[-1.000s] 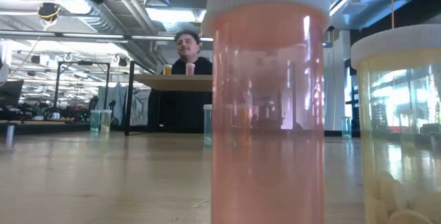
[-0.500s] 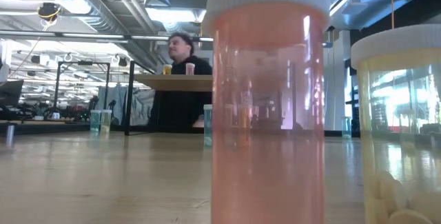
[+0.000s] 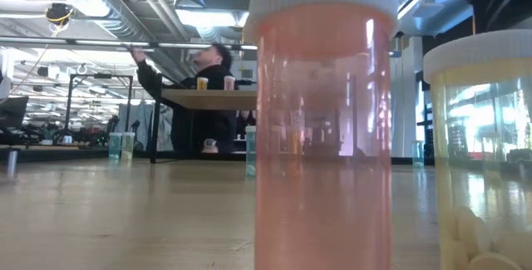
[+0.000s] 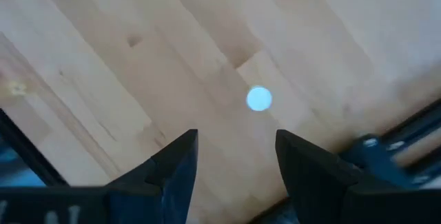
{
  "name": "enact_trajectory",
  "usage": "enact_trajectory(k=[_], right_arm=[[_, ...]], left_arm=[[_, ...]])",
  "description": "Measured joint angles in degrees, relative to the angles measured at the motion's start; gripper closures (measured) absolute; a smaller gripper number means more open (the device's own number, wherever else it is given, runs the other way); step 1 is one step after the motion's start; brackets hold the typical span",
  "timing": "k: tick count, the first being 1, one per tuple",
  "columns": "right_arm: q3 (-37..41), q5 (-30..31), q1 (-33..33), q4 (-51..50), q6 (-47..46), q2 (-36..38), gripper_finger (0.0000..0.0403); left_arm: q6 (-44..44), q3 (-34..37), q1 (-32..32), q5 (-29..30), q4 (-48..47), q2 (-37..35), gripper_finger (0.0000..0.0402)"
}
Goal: Pick and place medicine bottles onto shelf by color
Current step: Put the middle right yellow pill bottle on the shelf
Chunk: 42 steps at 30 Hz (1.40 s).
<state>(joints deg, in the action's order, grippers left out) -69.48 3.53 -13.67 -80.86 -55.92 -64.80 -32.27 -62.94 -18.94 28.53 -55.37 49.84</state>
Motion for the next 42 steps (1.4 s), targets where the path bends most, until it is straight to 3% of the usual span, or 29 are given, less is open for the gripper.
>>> enact_trajectory(k=[7,14,30,36,42], right_arm=[[11.08,0.88,1.48,2.55,-14.51,0.91,0.0205],[16.46,-3.11,3.02,9.00,-14.33,-2.71,0.0205],[17.82,-3.01,8.02,12.05,-10.84,-3.69,0.0205],[24.38,-6.07,8.00,21.08,-11.05,-3.78,0.0205],[26.67,-5.76,8.00,21.52,-11.21,-3.78,0.0205]], left_arm=[[-0.13,0.00,0.02,-0.02,0.32,0.00,0.0219],[-0.13,0.00,0.07,-0.02,1.42,0.00,0.0219],[-0.11,0.00,0.07,-0.04,2.12,0.00,0.0219],[-0.11,0.00,0.07,-0.04,2.11,0.02,0.0219],[-0.11,0.00,0.07,-0.04,2.12,0.02,0.0219]])
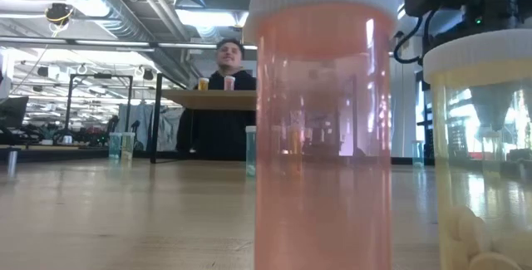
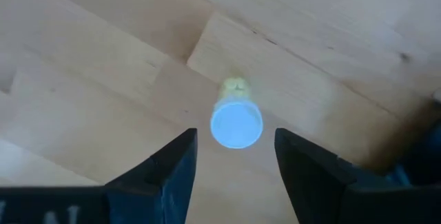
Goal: Pick and place medicine bottles onto shelf by color
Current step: Put the middle right yellow pill bottle on the shelf
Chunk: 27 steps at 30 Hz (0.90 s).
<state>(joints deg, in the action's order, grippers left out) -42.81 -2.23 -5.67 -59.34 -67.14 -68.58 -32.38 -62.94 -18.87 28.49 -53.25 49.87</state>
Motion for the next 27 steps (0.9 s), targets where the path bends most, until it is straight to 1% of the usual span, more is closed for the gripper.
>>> enact_trajectory(k=[10,27], right_arm=[[0.02,1.70,0.55,0.98,0.22,-0.86,0.0205],[0.02,1.06,0.59,1.39,0.59,-7.68,0.0205]], left_arm=[[0.02,0.00,0.00,0.00,0.00,-0.02,0.0219],[0.07,0.00,0.00,-0.02,-0.02,0.00,0.0219]])
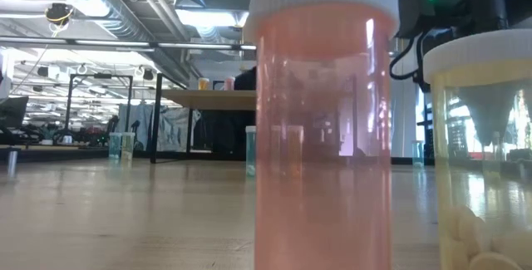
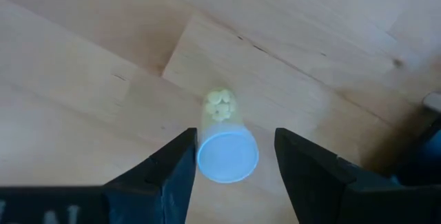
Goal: Pick and place medicine bottles onto shelf by color
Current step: Put the middle right yellow pill bottle on the shelf
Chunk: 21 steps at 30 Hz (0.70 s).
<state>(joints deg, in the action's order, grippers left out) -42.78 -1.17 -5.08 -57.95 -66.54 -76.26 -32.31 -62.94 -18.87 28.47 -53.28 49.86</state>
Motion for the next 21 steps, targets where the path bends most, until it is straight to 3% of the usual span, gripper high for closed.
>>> enact_trajectory(k=[7,17,21], right_arm=[[0.00,0.02,0.00,0.37,0.00,-0.58,0.0212],[0.00,0.09,-0.02,1.25,1.06,-0.58,0.0284],[0.00,0.07,-0.02,1.50,2.26,-0.56,0.0290]], left_arm=[[0.00,0.00,0.00,0.00,0.00,-0.02,0.0219],[0.00,0.00,0.00,0.00,0.00,0.00,0.0219],[0.99,0.00,0.00,0.00,0.00,0.00,0.0219]])
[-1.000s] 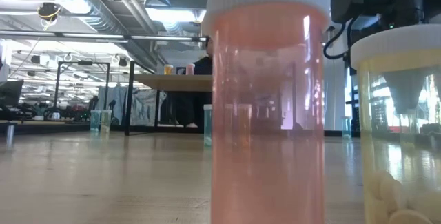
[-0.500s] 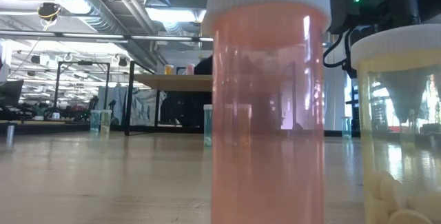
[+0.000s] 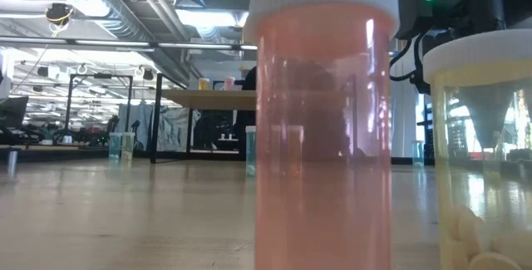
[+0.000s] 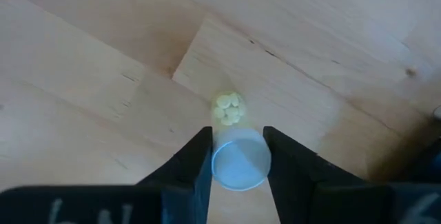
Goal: Pick and place medicine bottles onto shelf by color
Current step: Put the middle right yellow pill bottle on the shelf
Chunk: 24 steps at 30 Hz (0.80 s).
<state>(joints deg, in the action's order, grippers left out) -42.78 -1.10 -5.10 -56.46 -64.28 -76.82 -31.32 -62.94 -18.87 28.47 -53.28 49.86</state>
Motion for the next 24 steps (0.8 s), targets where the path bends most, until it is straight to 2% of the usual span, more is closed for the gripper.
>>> enact_trajectory(k=[11,24], right_arm=[[-2.45,-2.04,0.00,-0.20,0.96,0.04,0.0289],[-19.03,0.14,0.18,-5.92,5.11,0.06,0.0289]], left_arm=[[0.45,0.00,0.00,-0.02,0.00,-0.02,0.0219],[0.51,0.00,0.00,0.00,0.00,-0.01,0.0219]])
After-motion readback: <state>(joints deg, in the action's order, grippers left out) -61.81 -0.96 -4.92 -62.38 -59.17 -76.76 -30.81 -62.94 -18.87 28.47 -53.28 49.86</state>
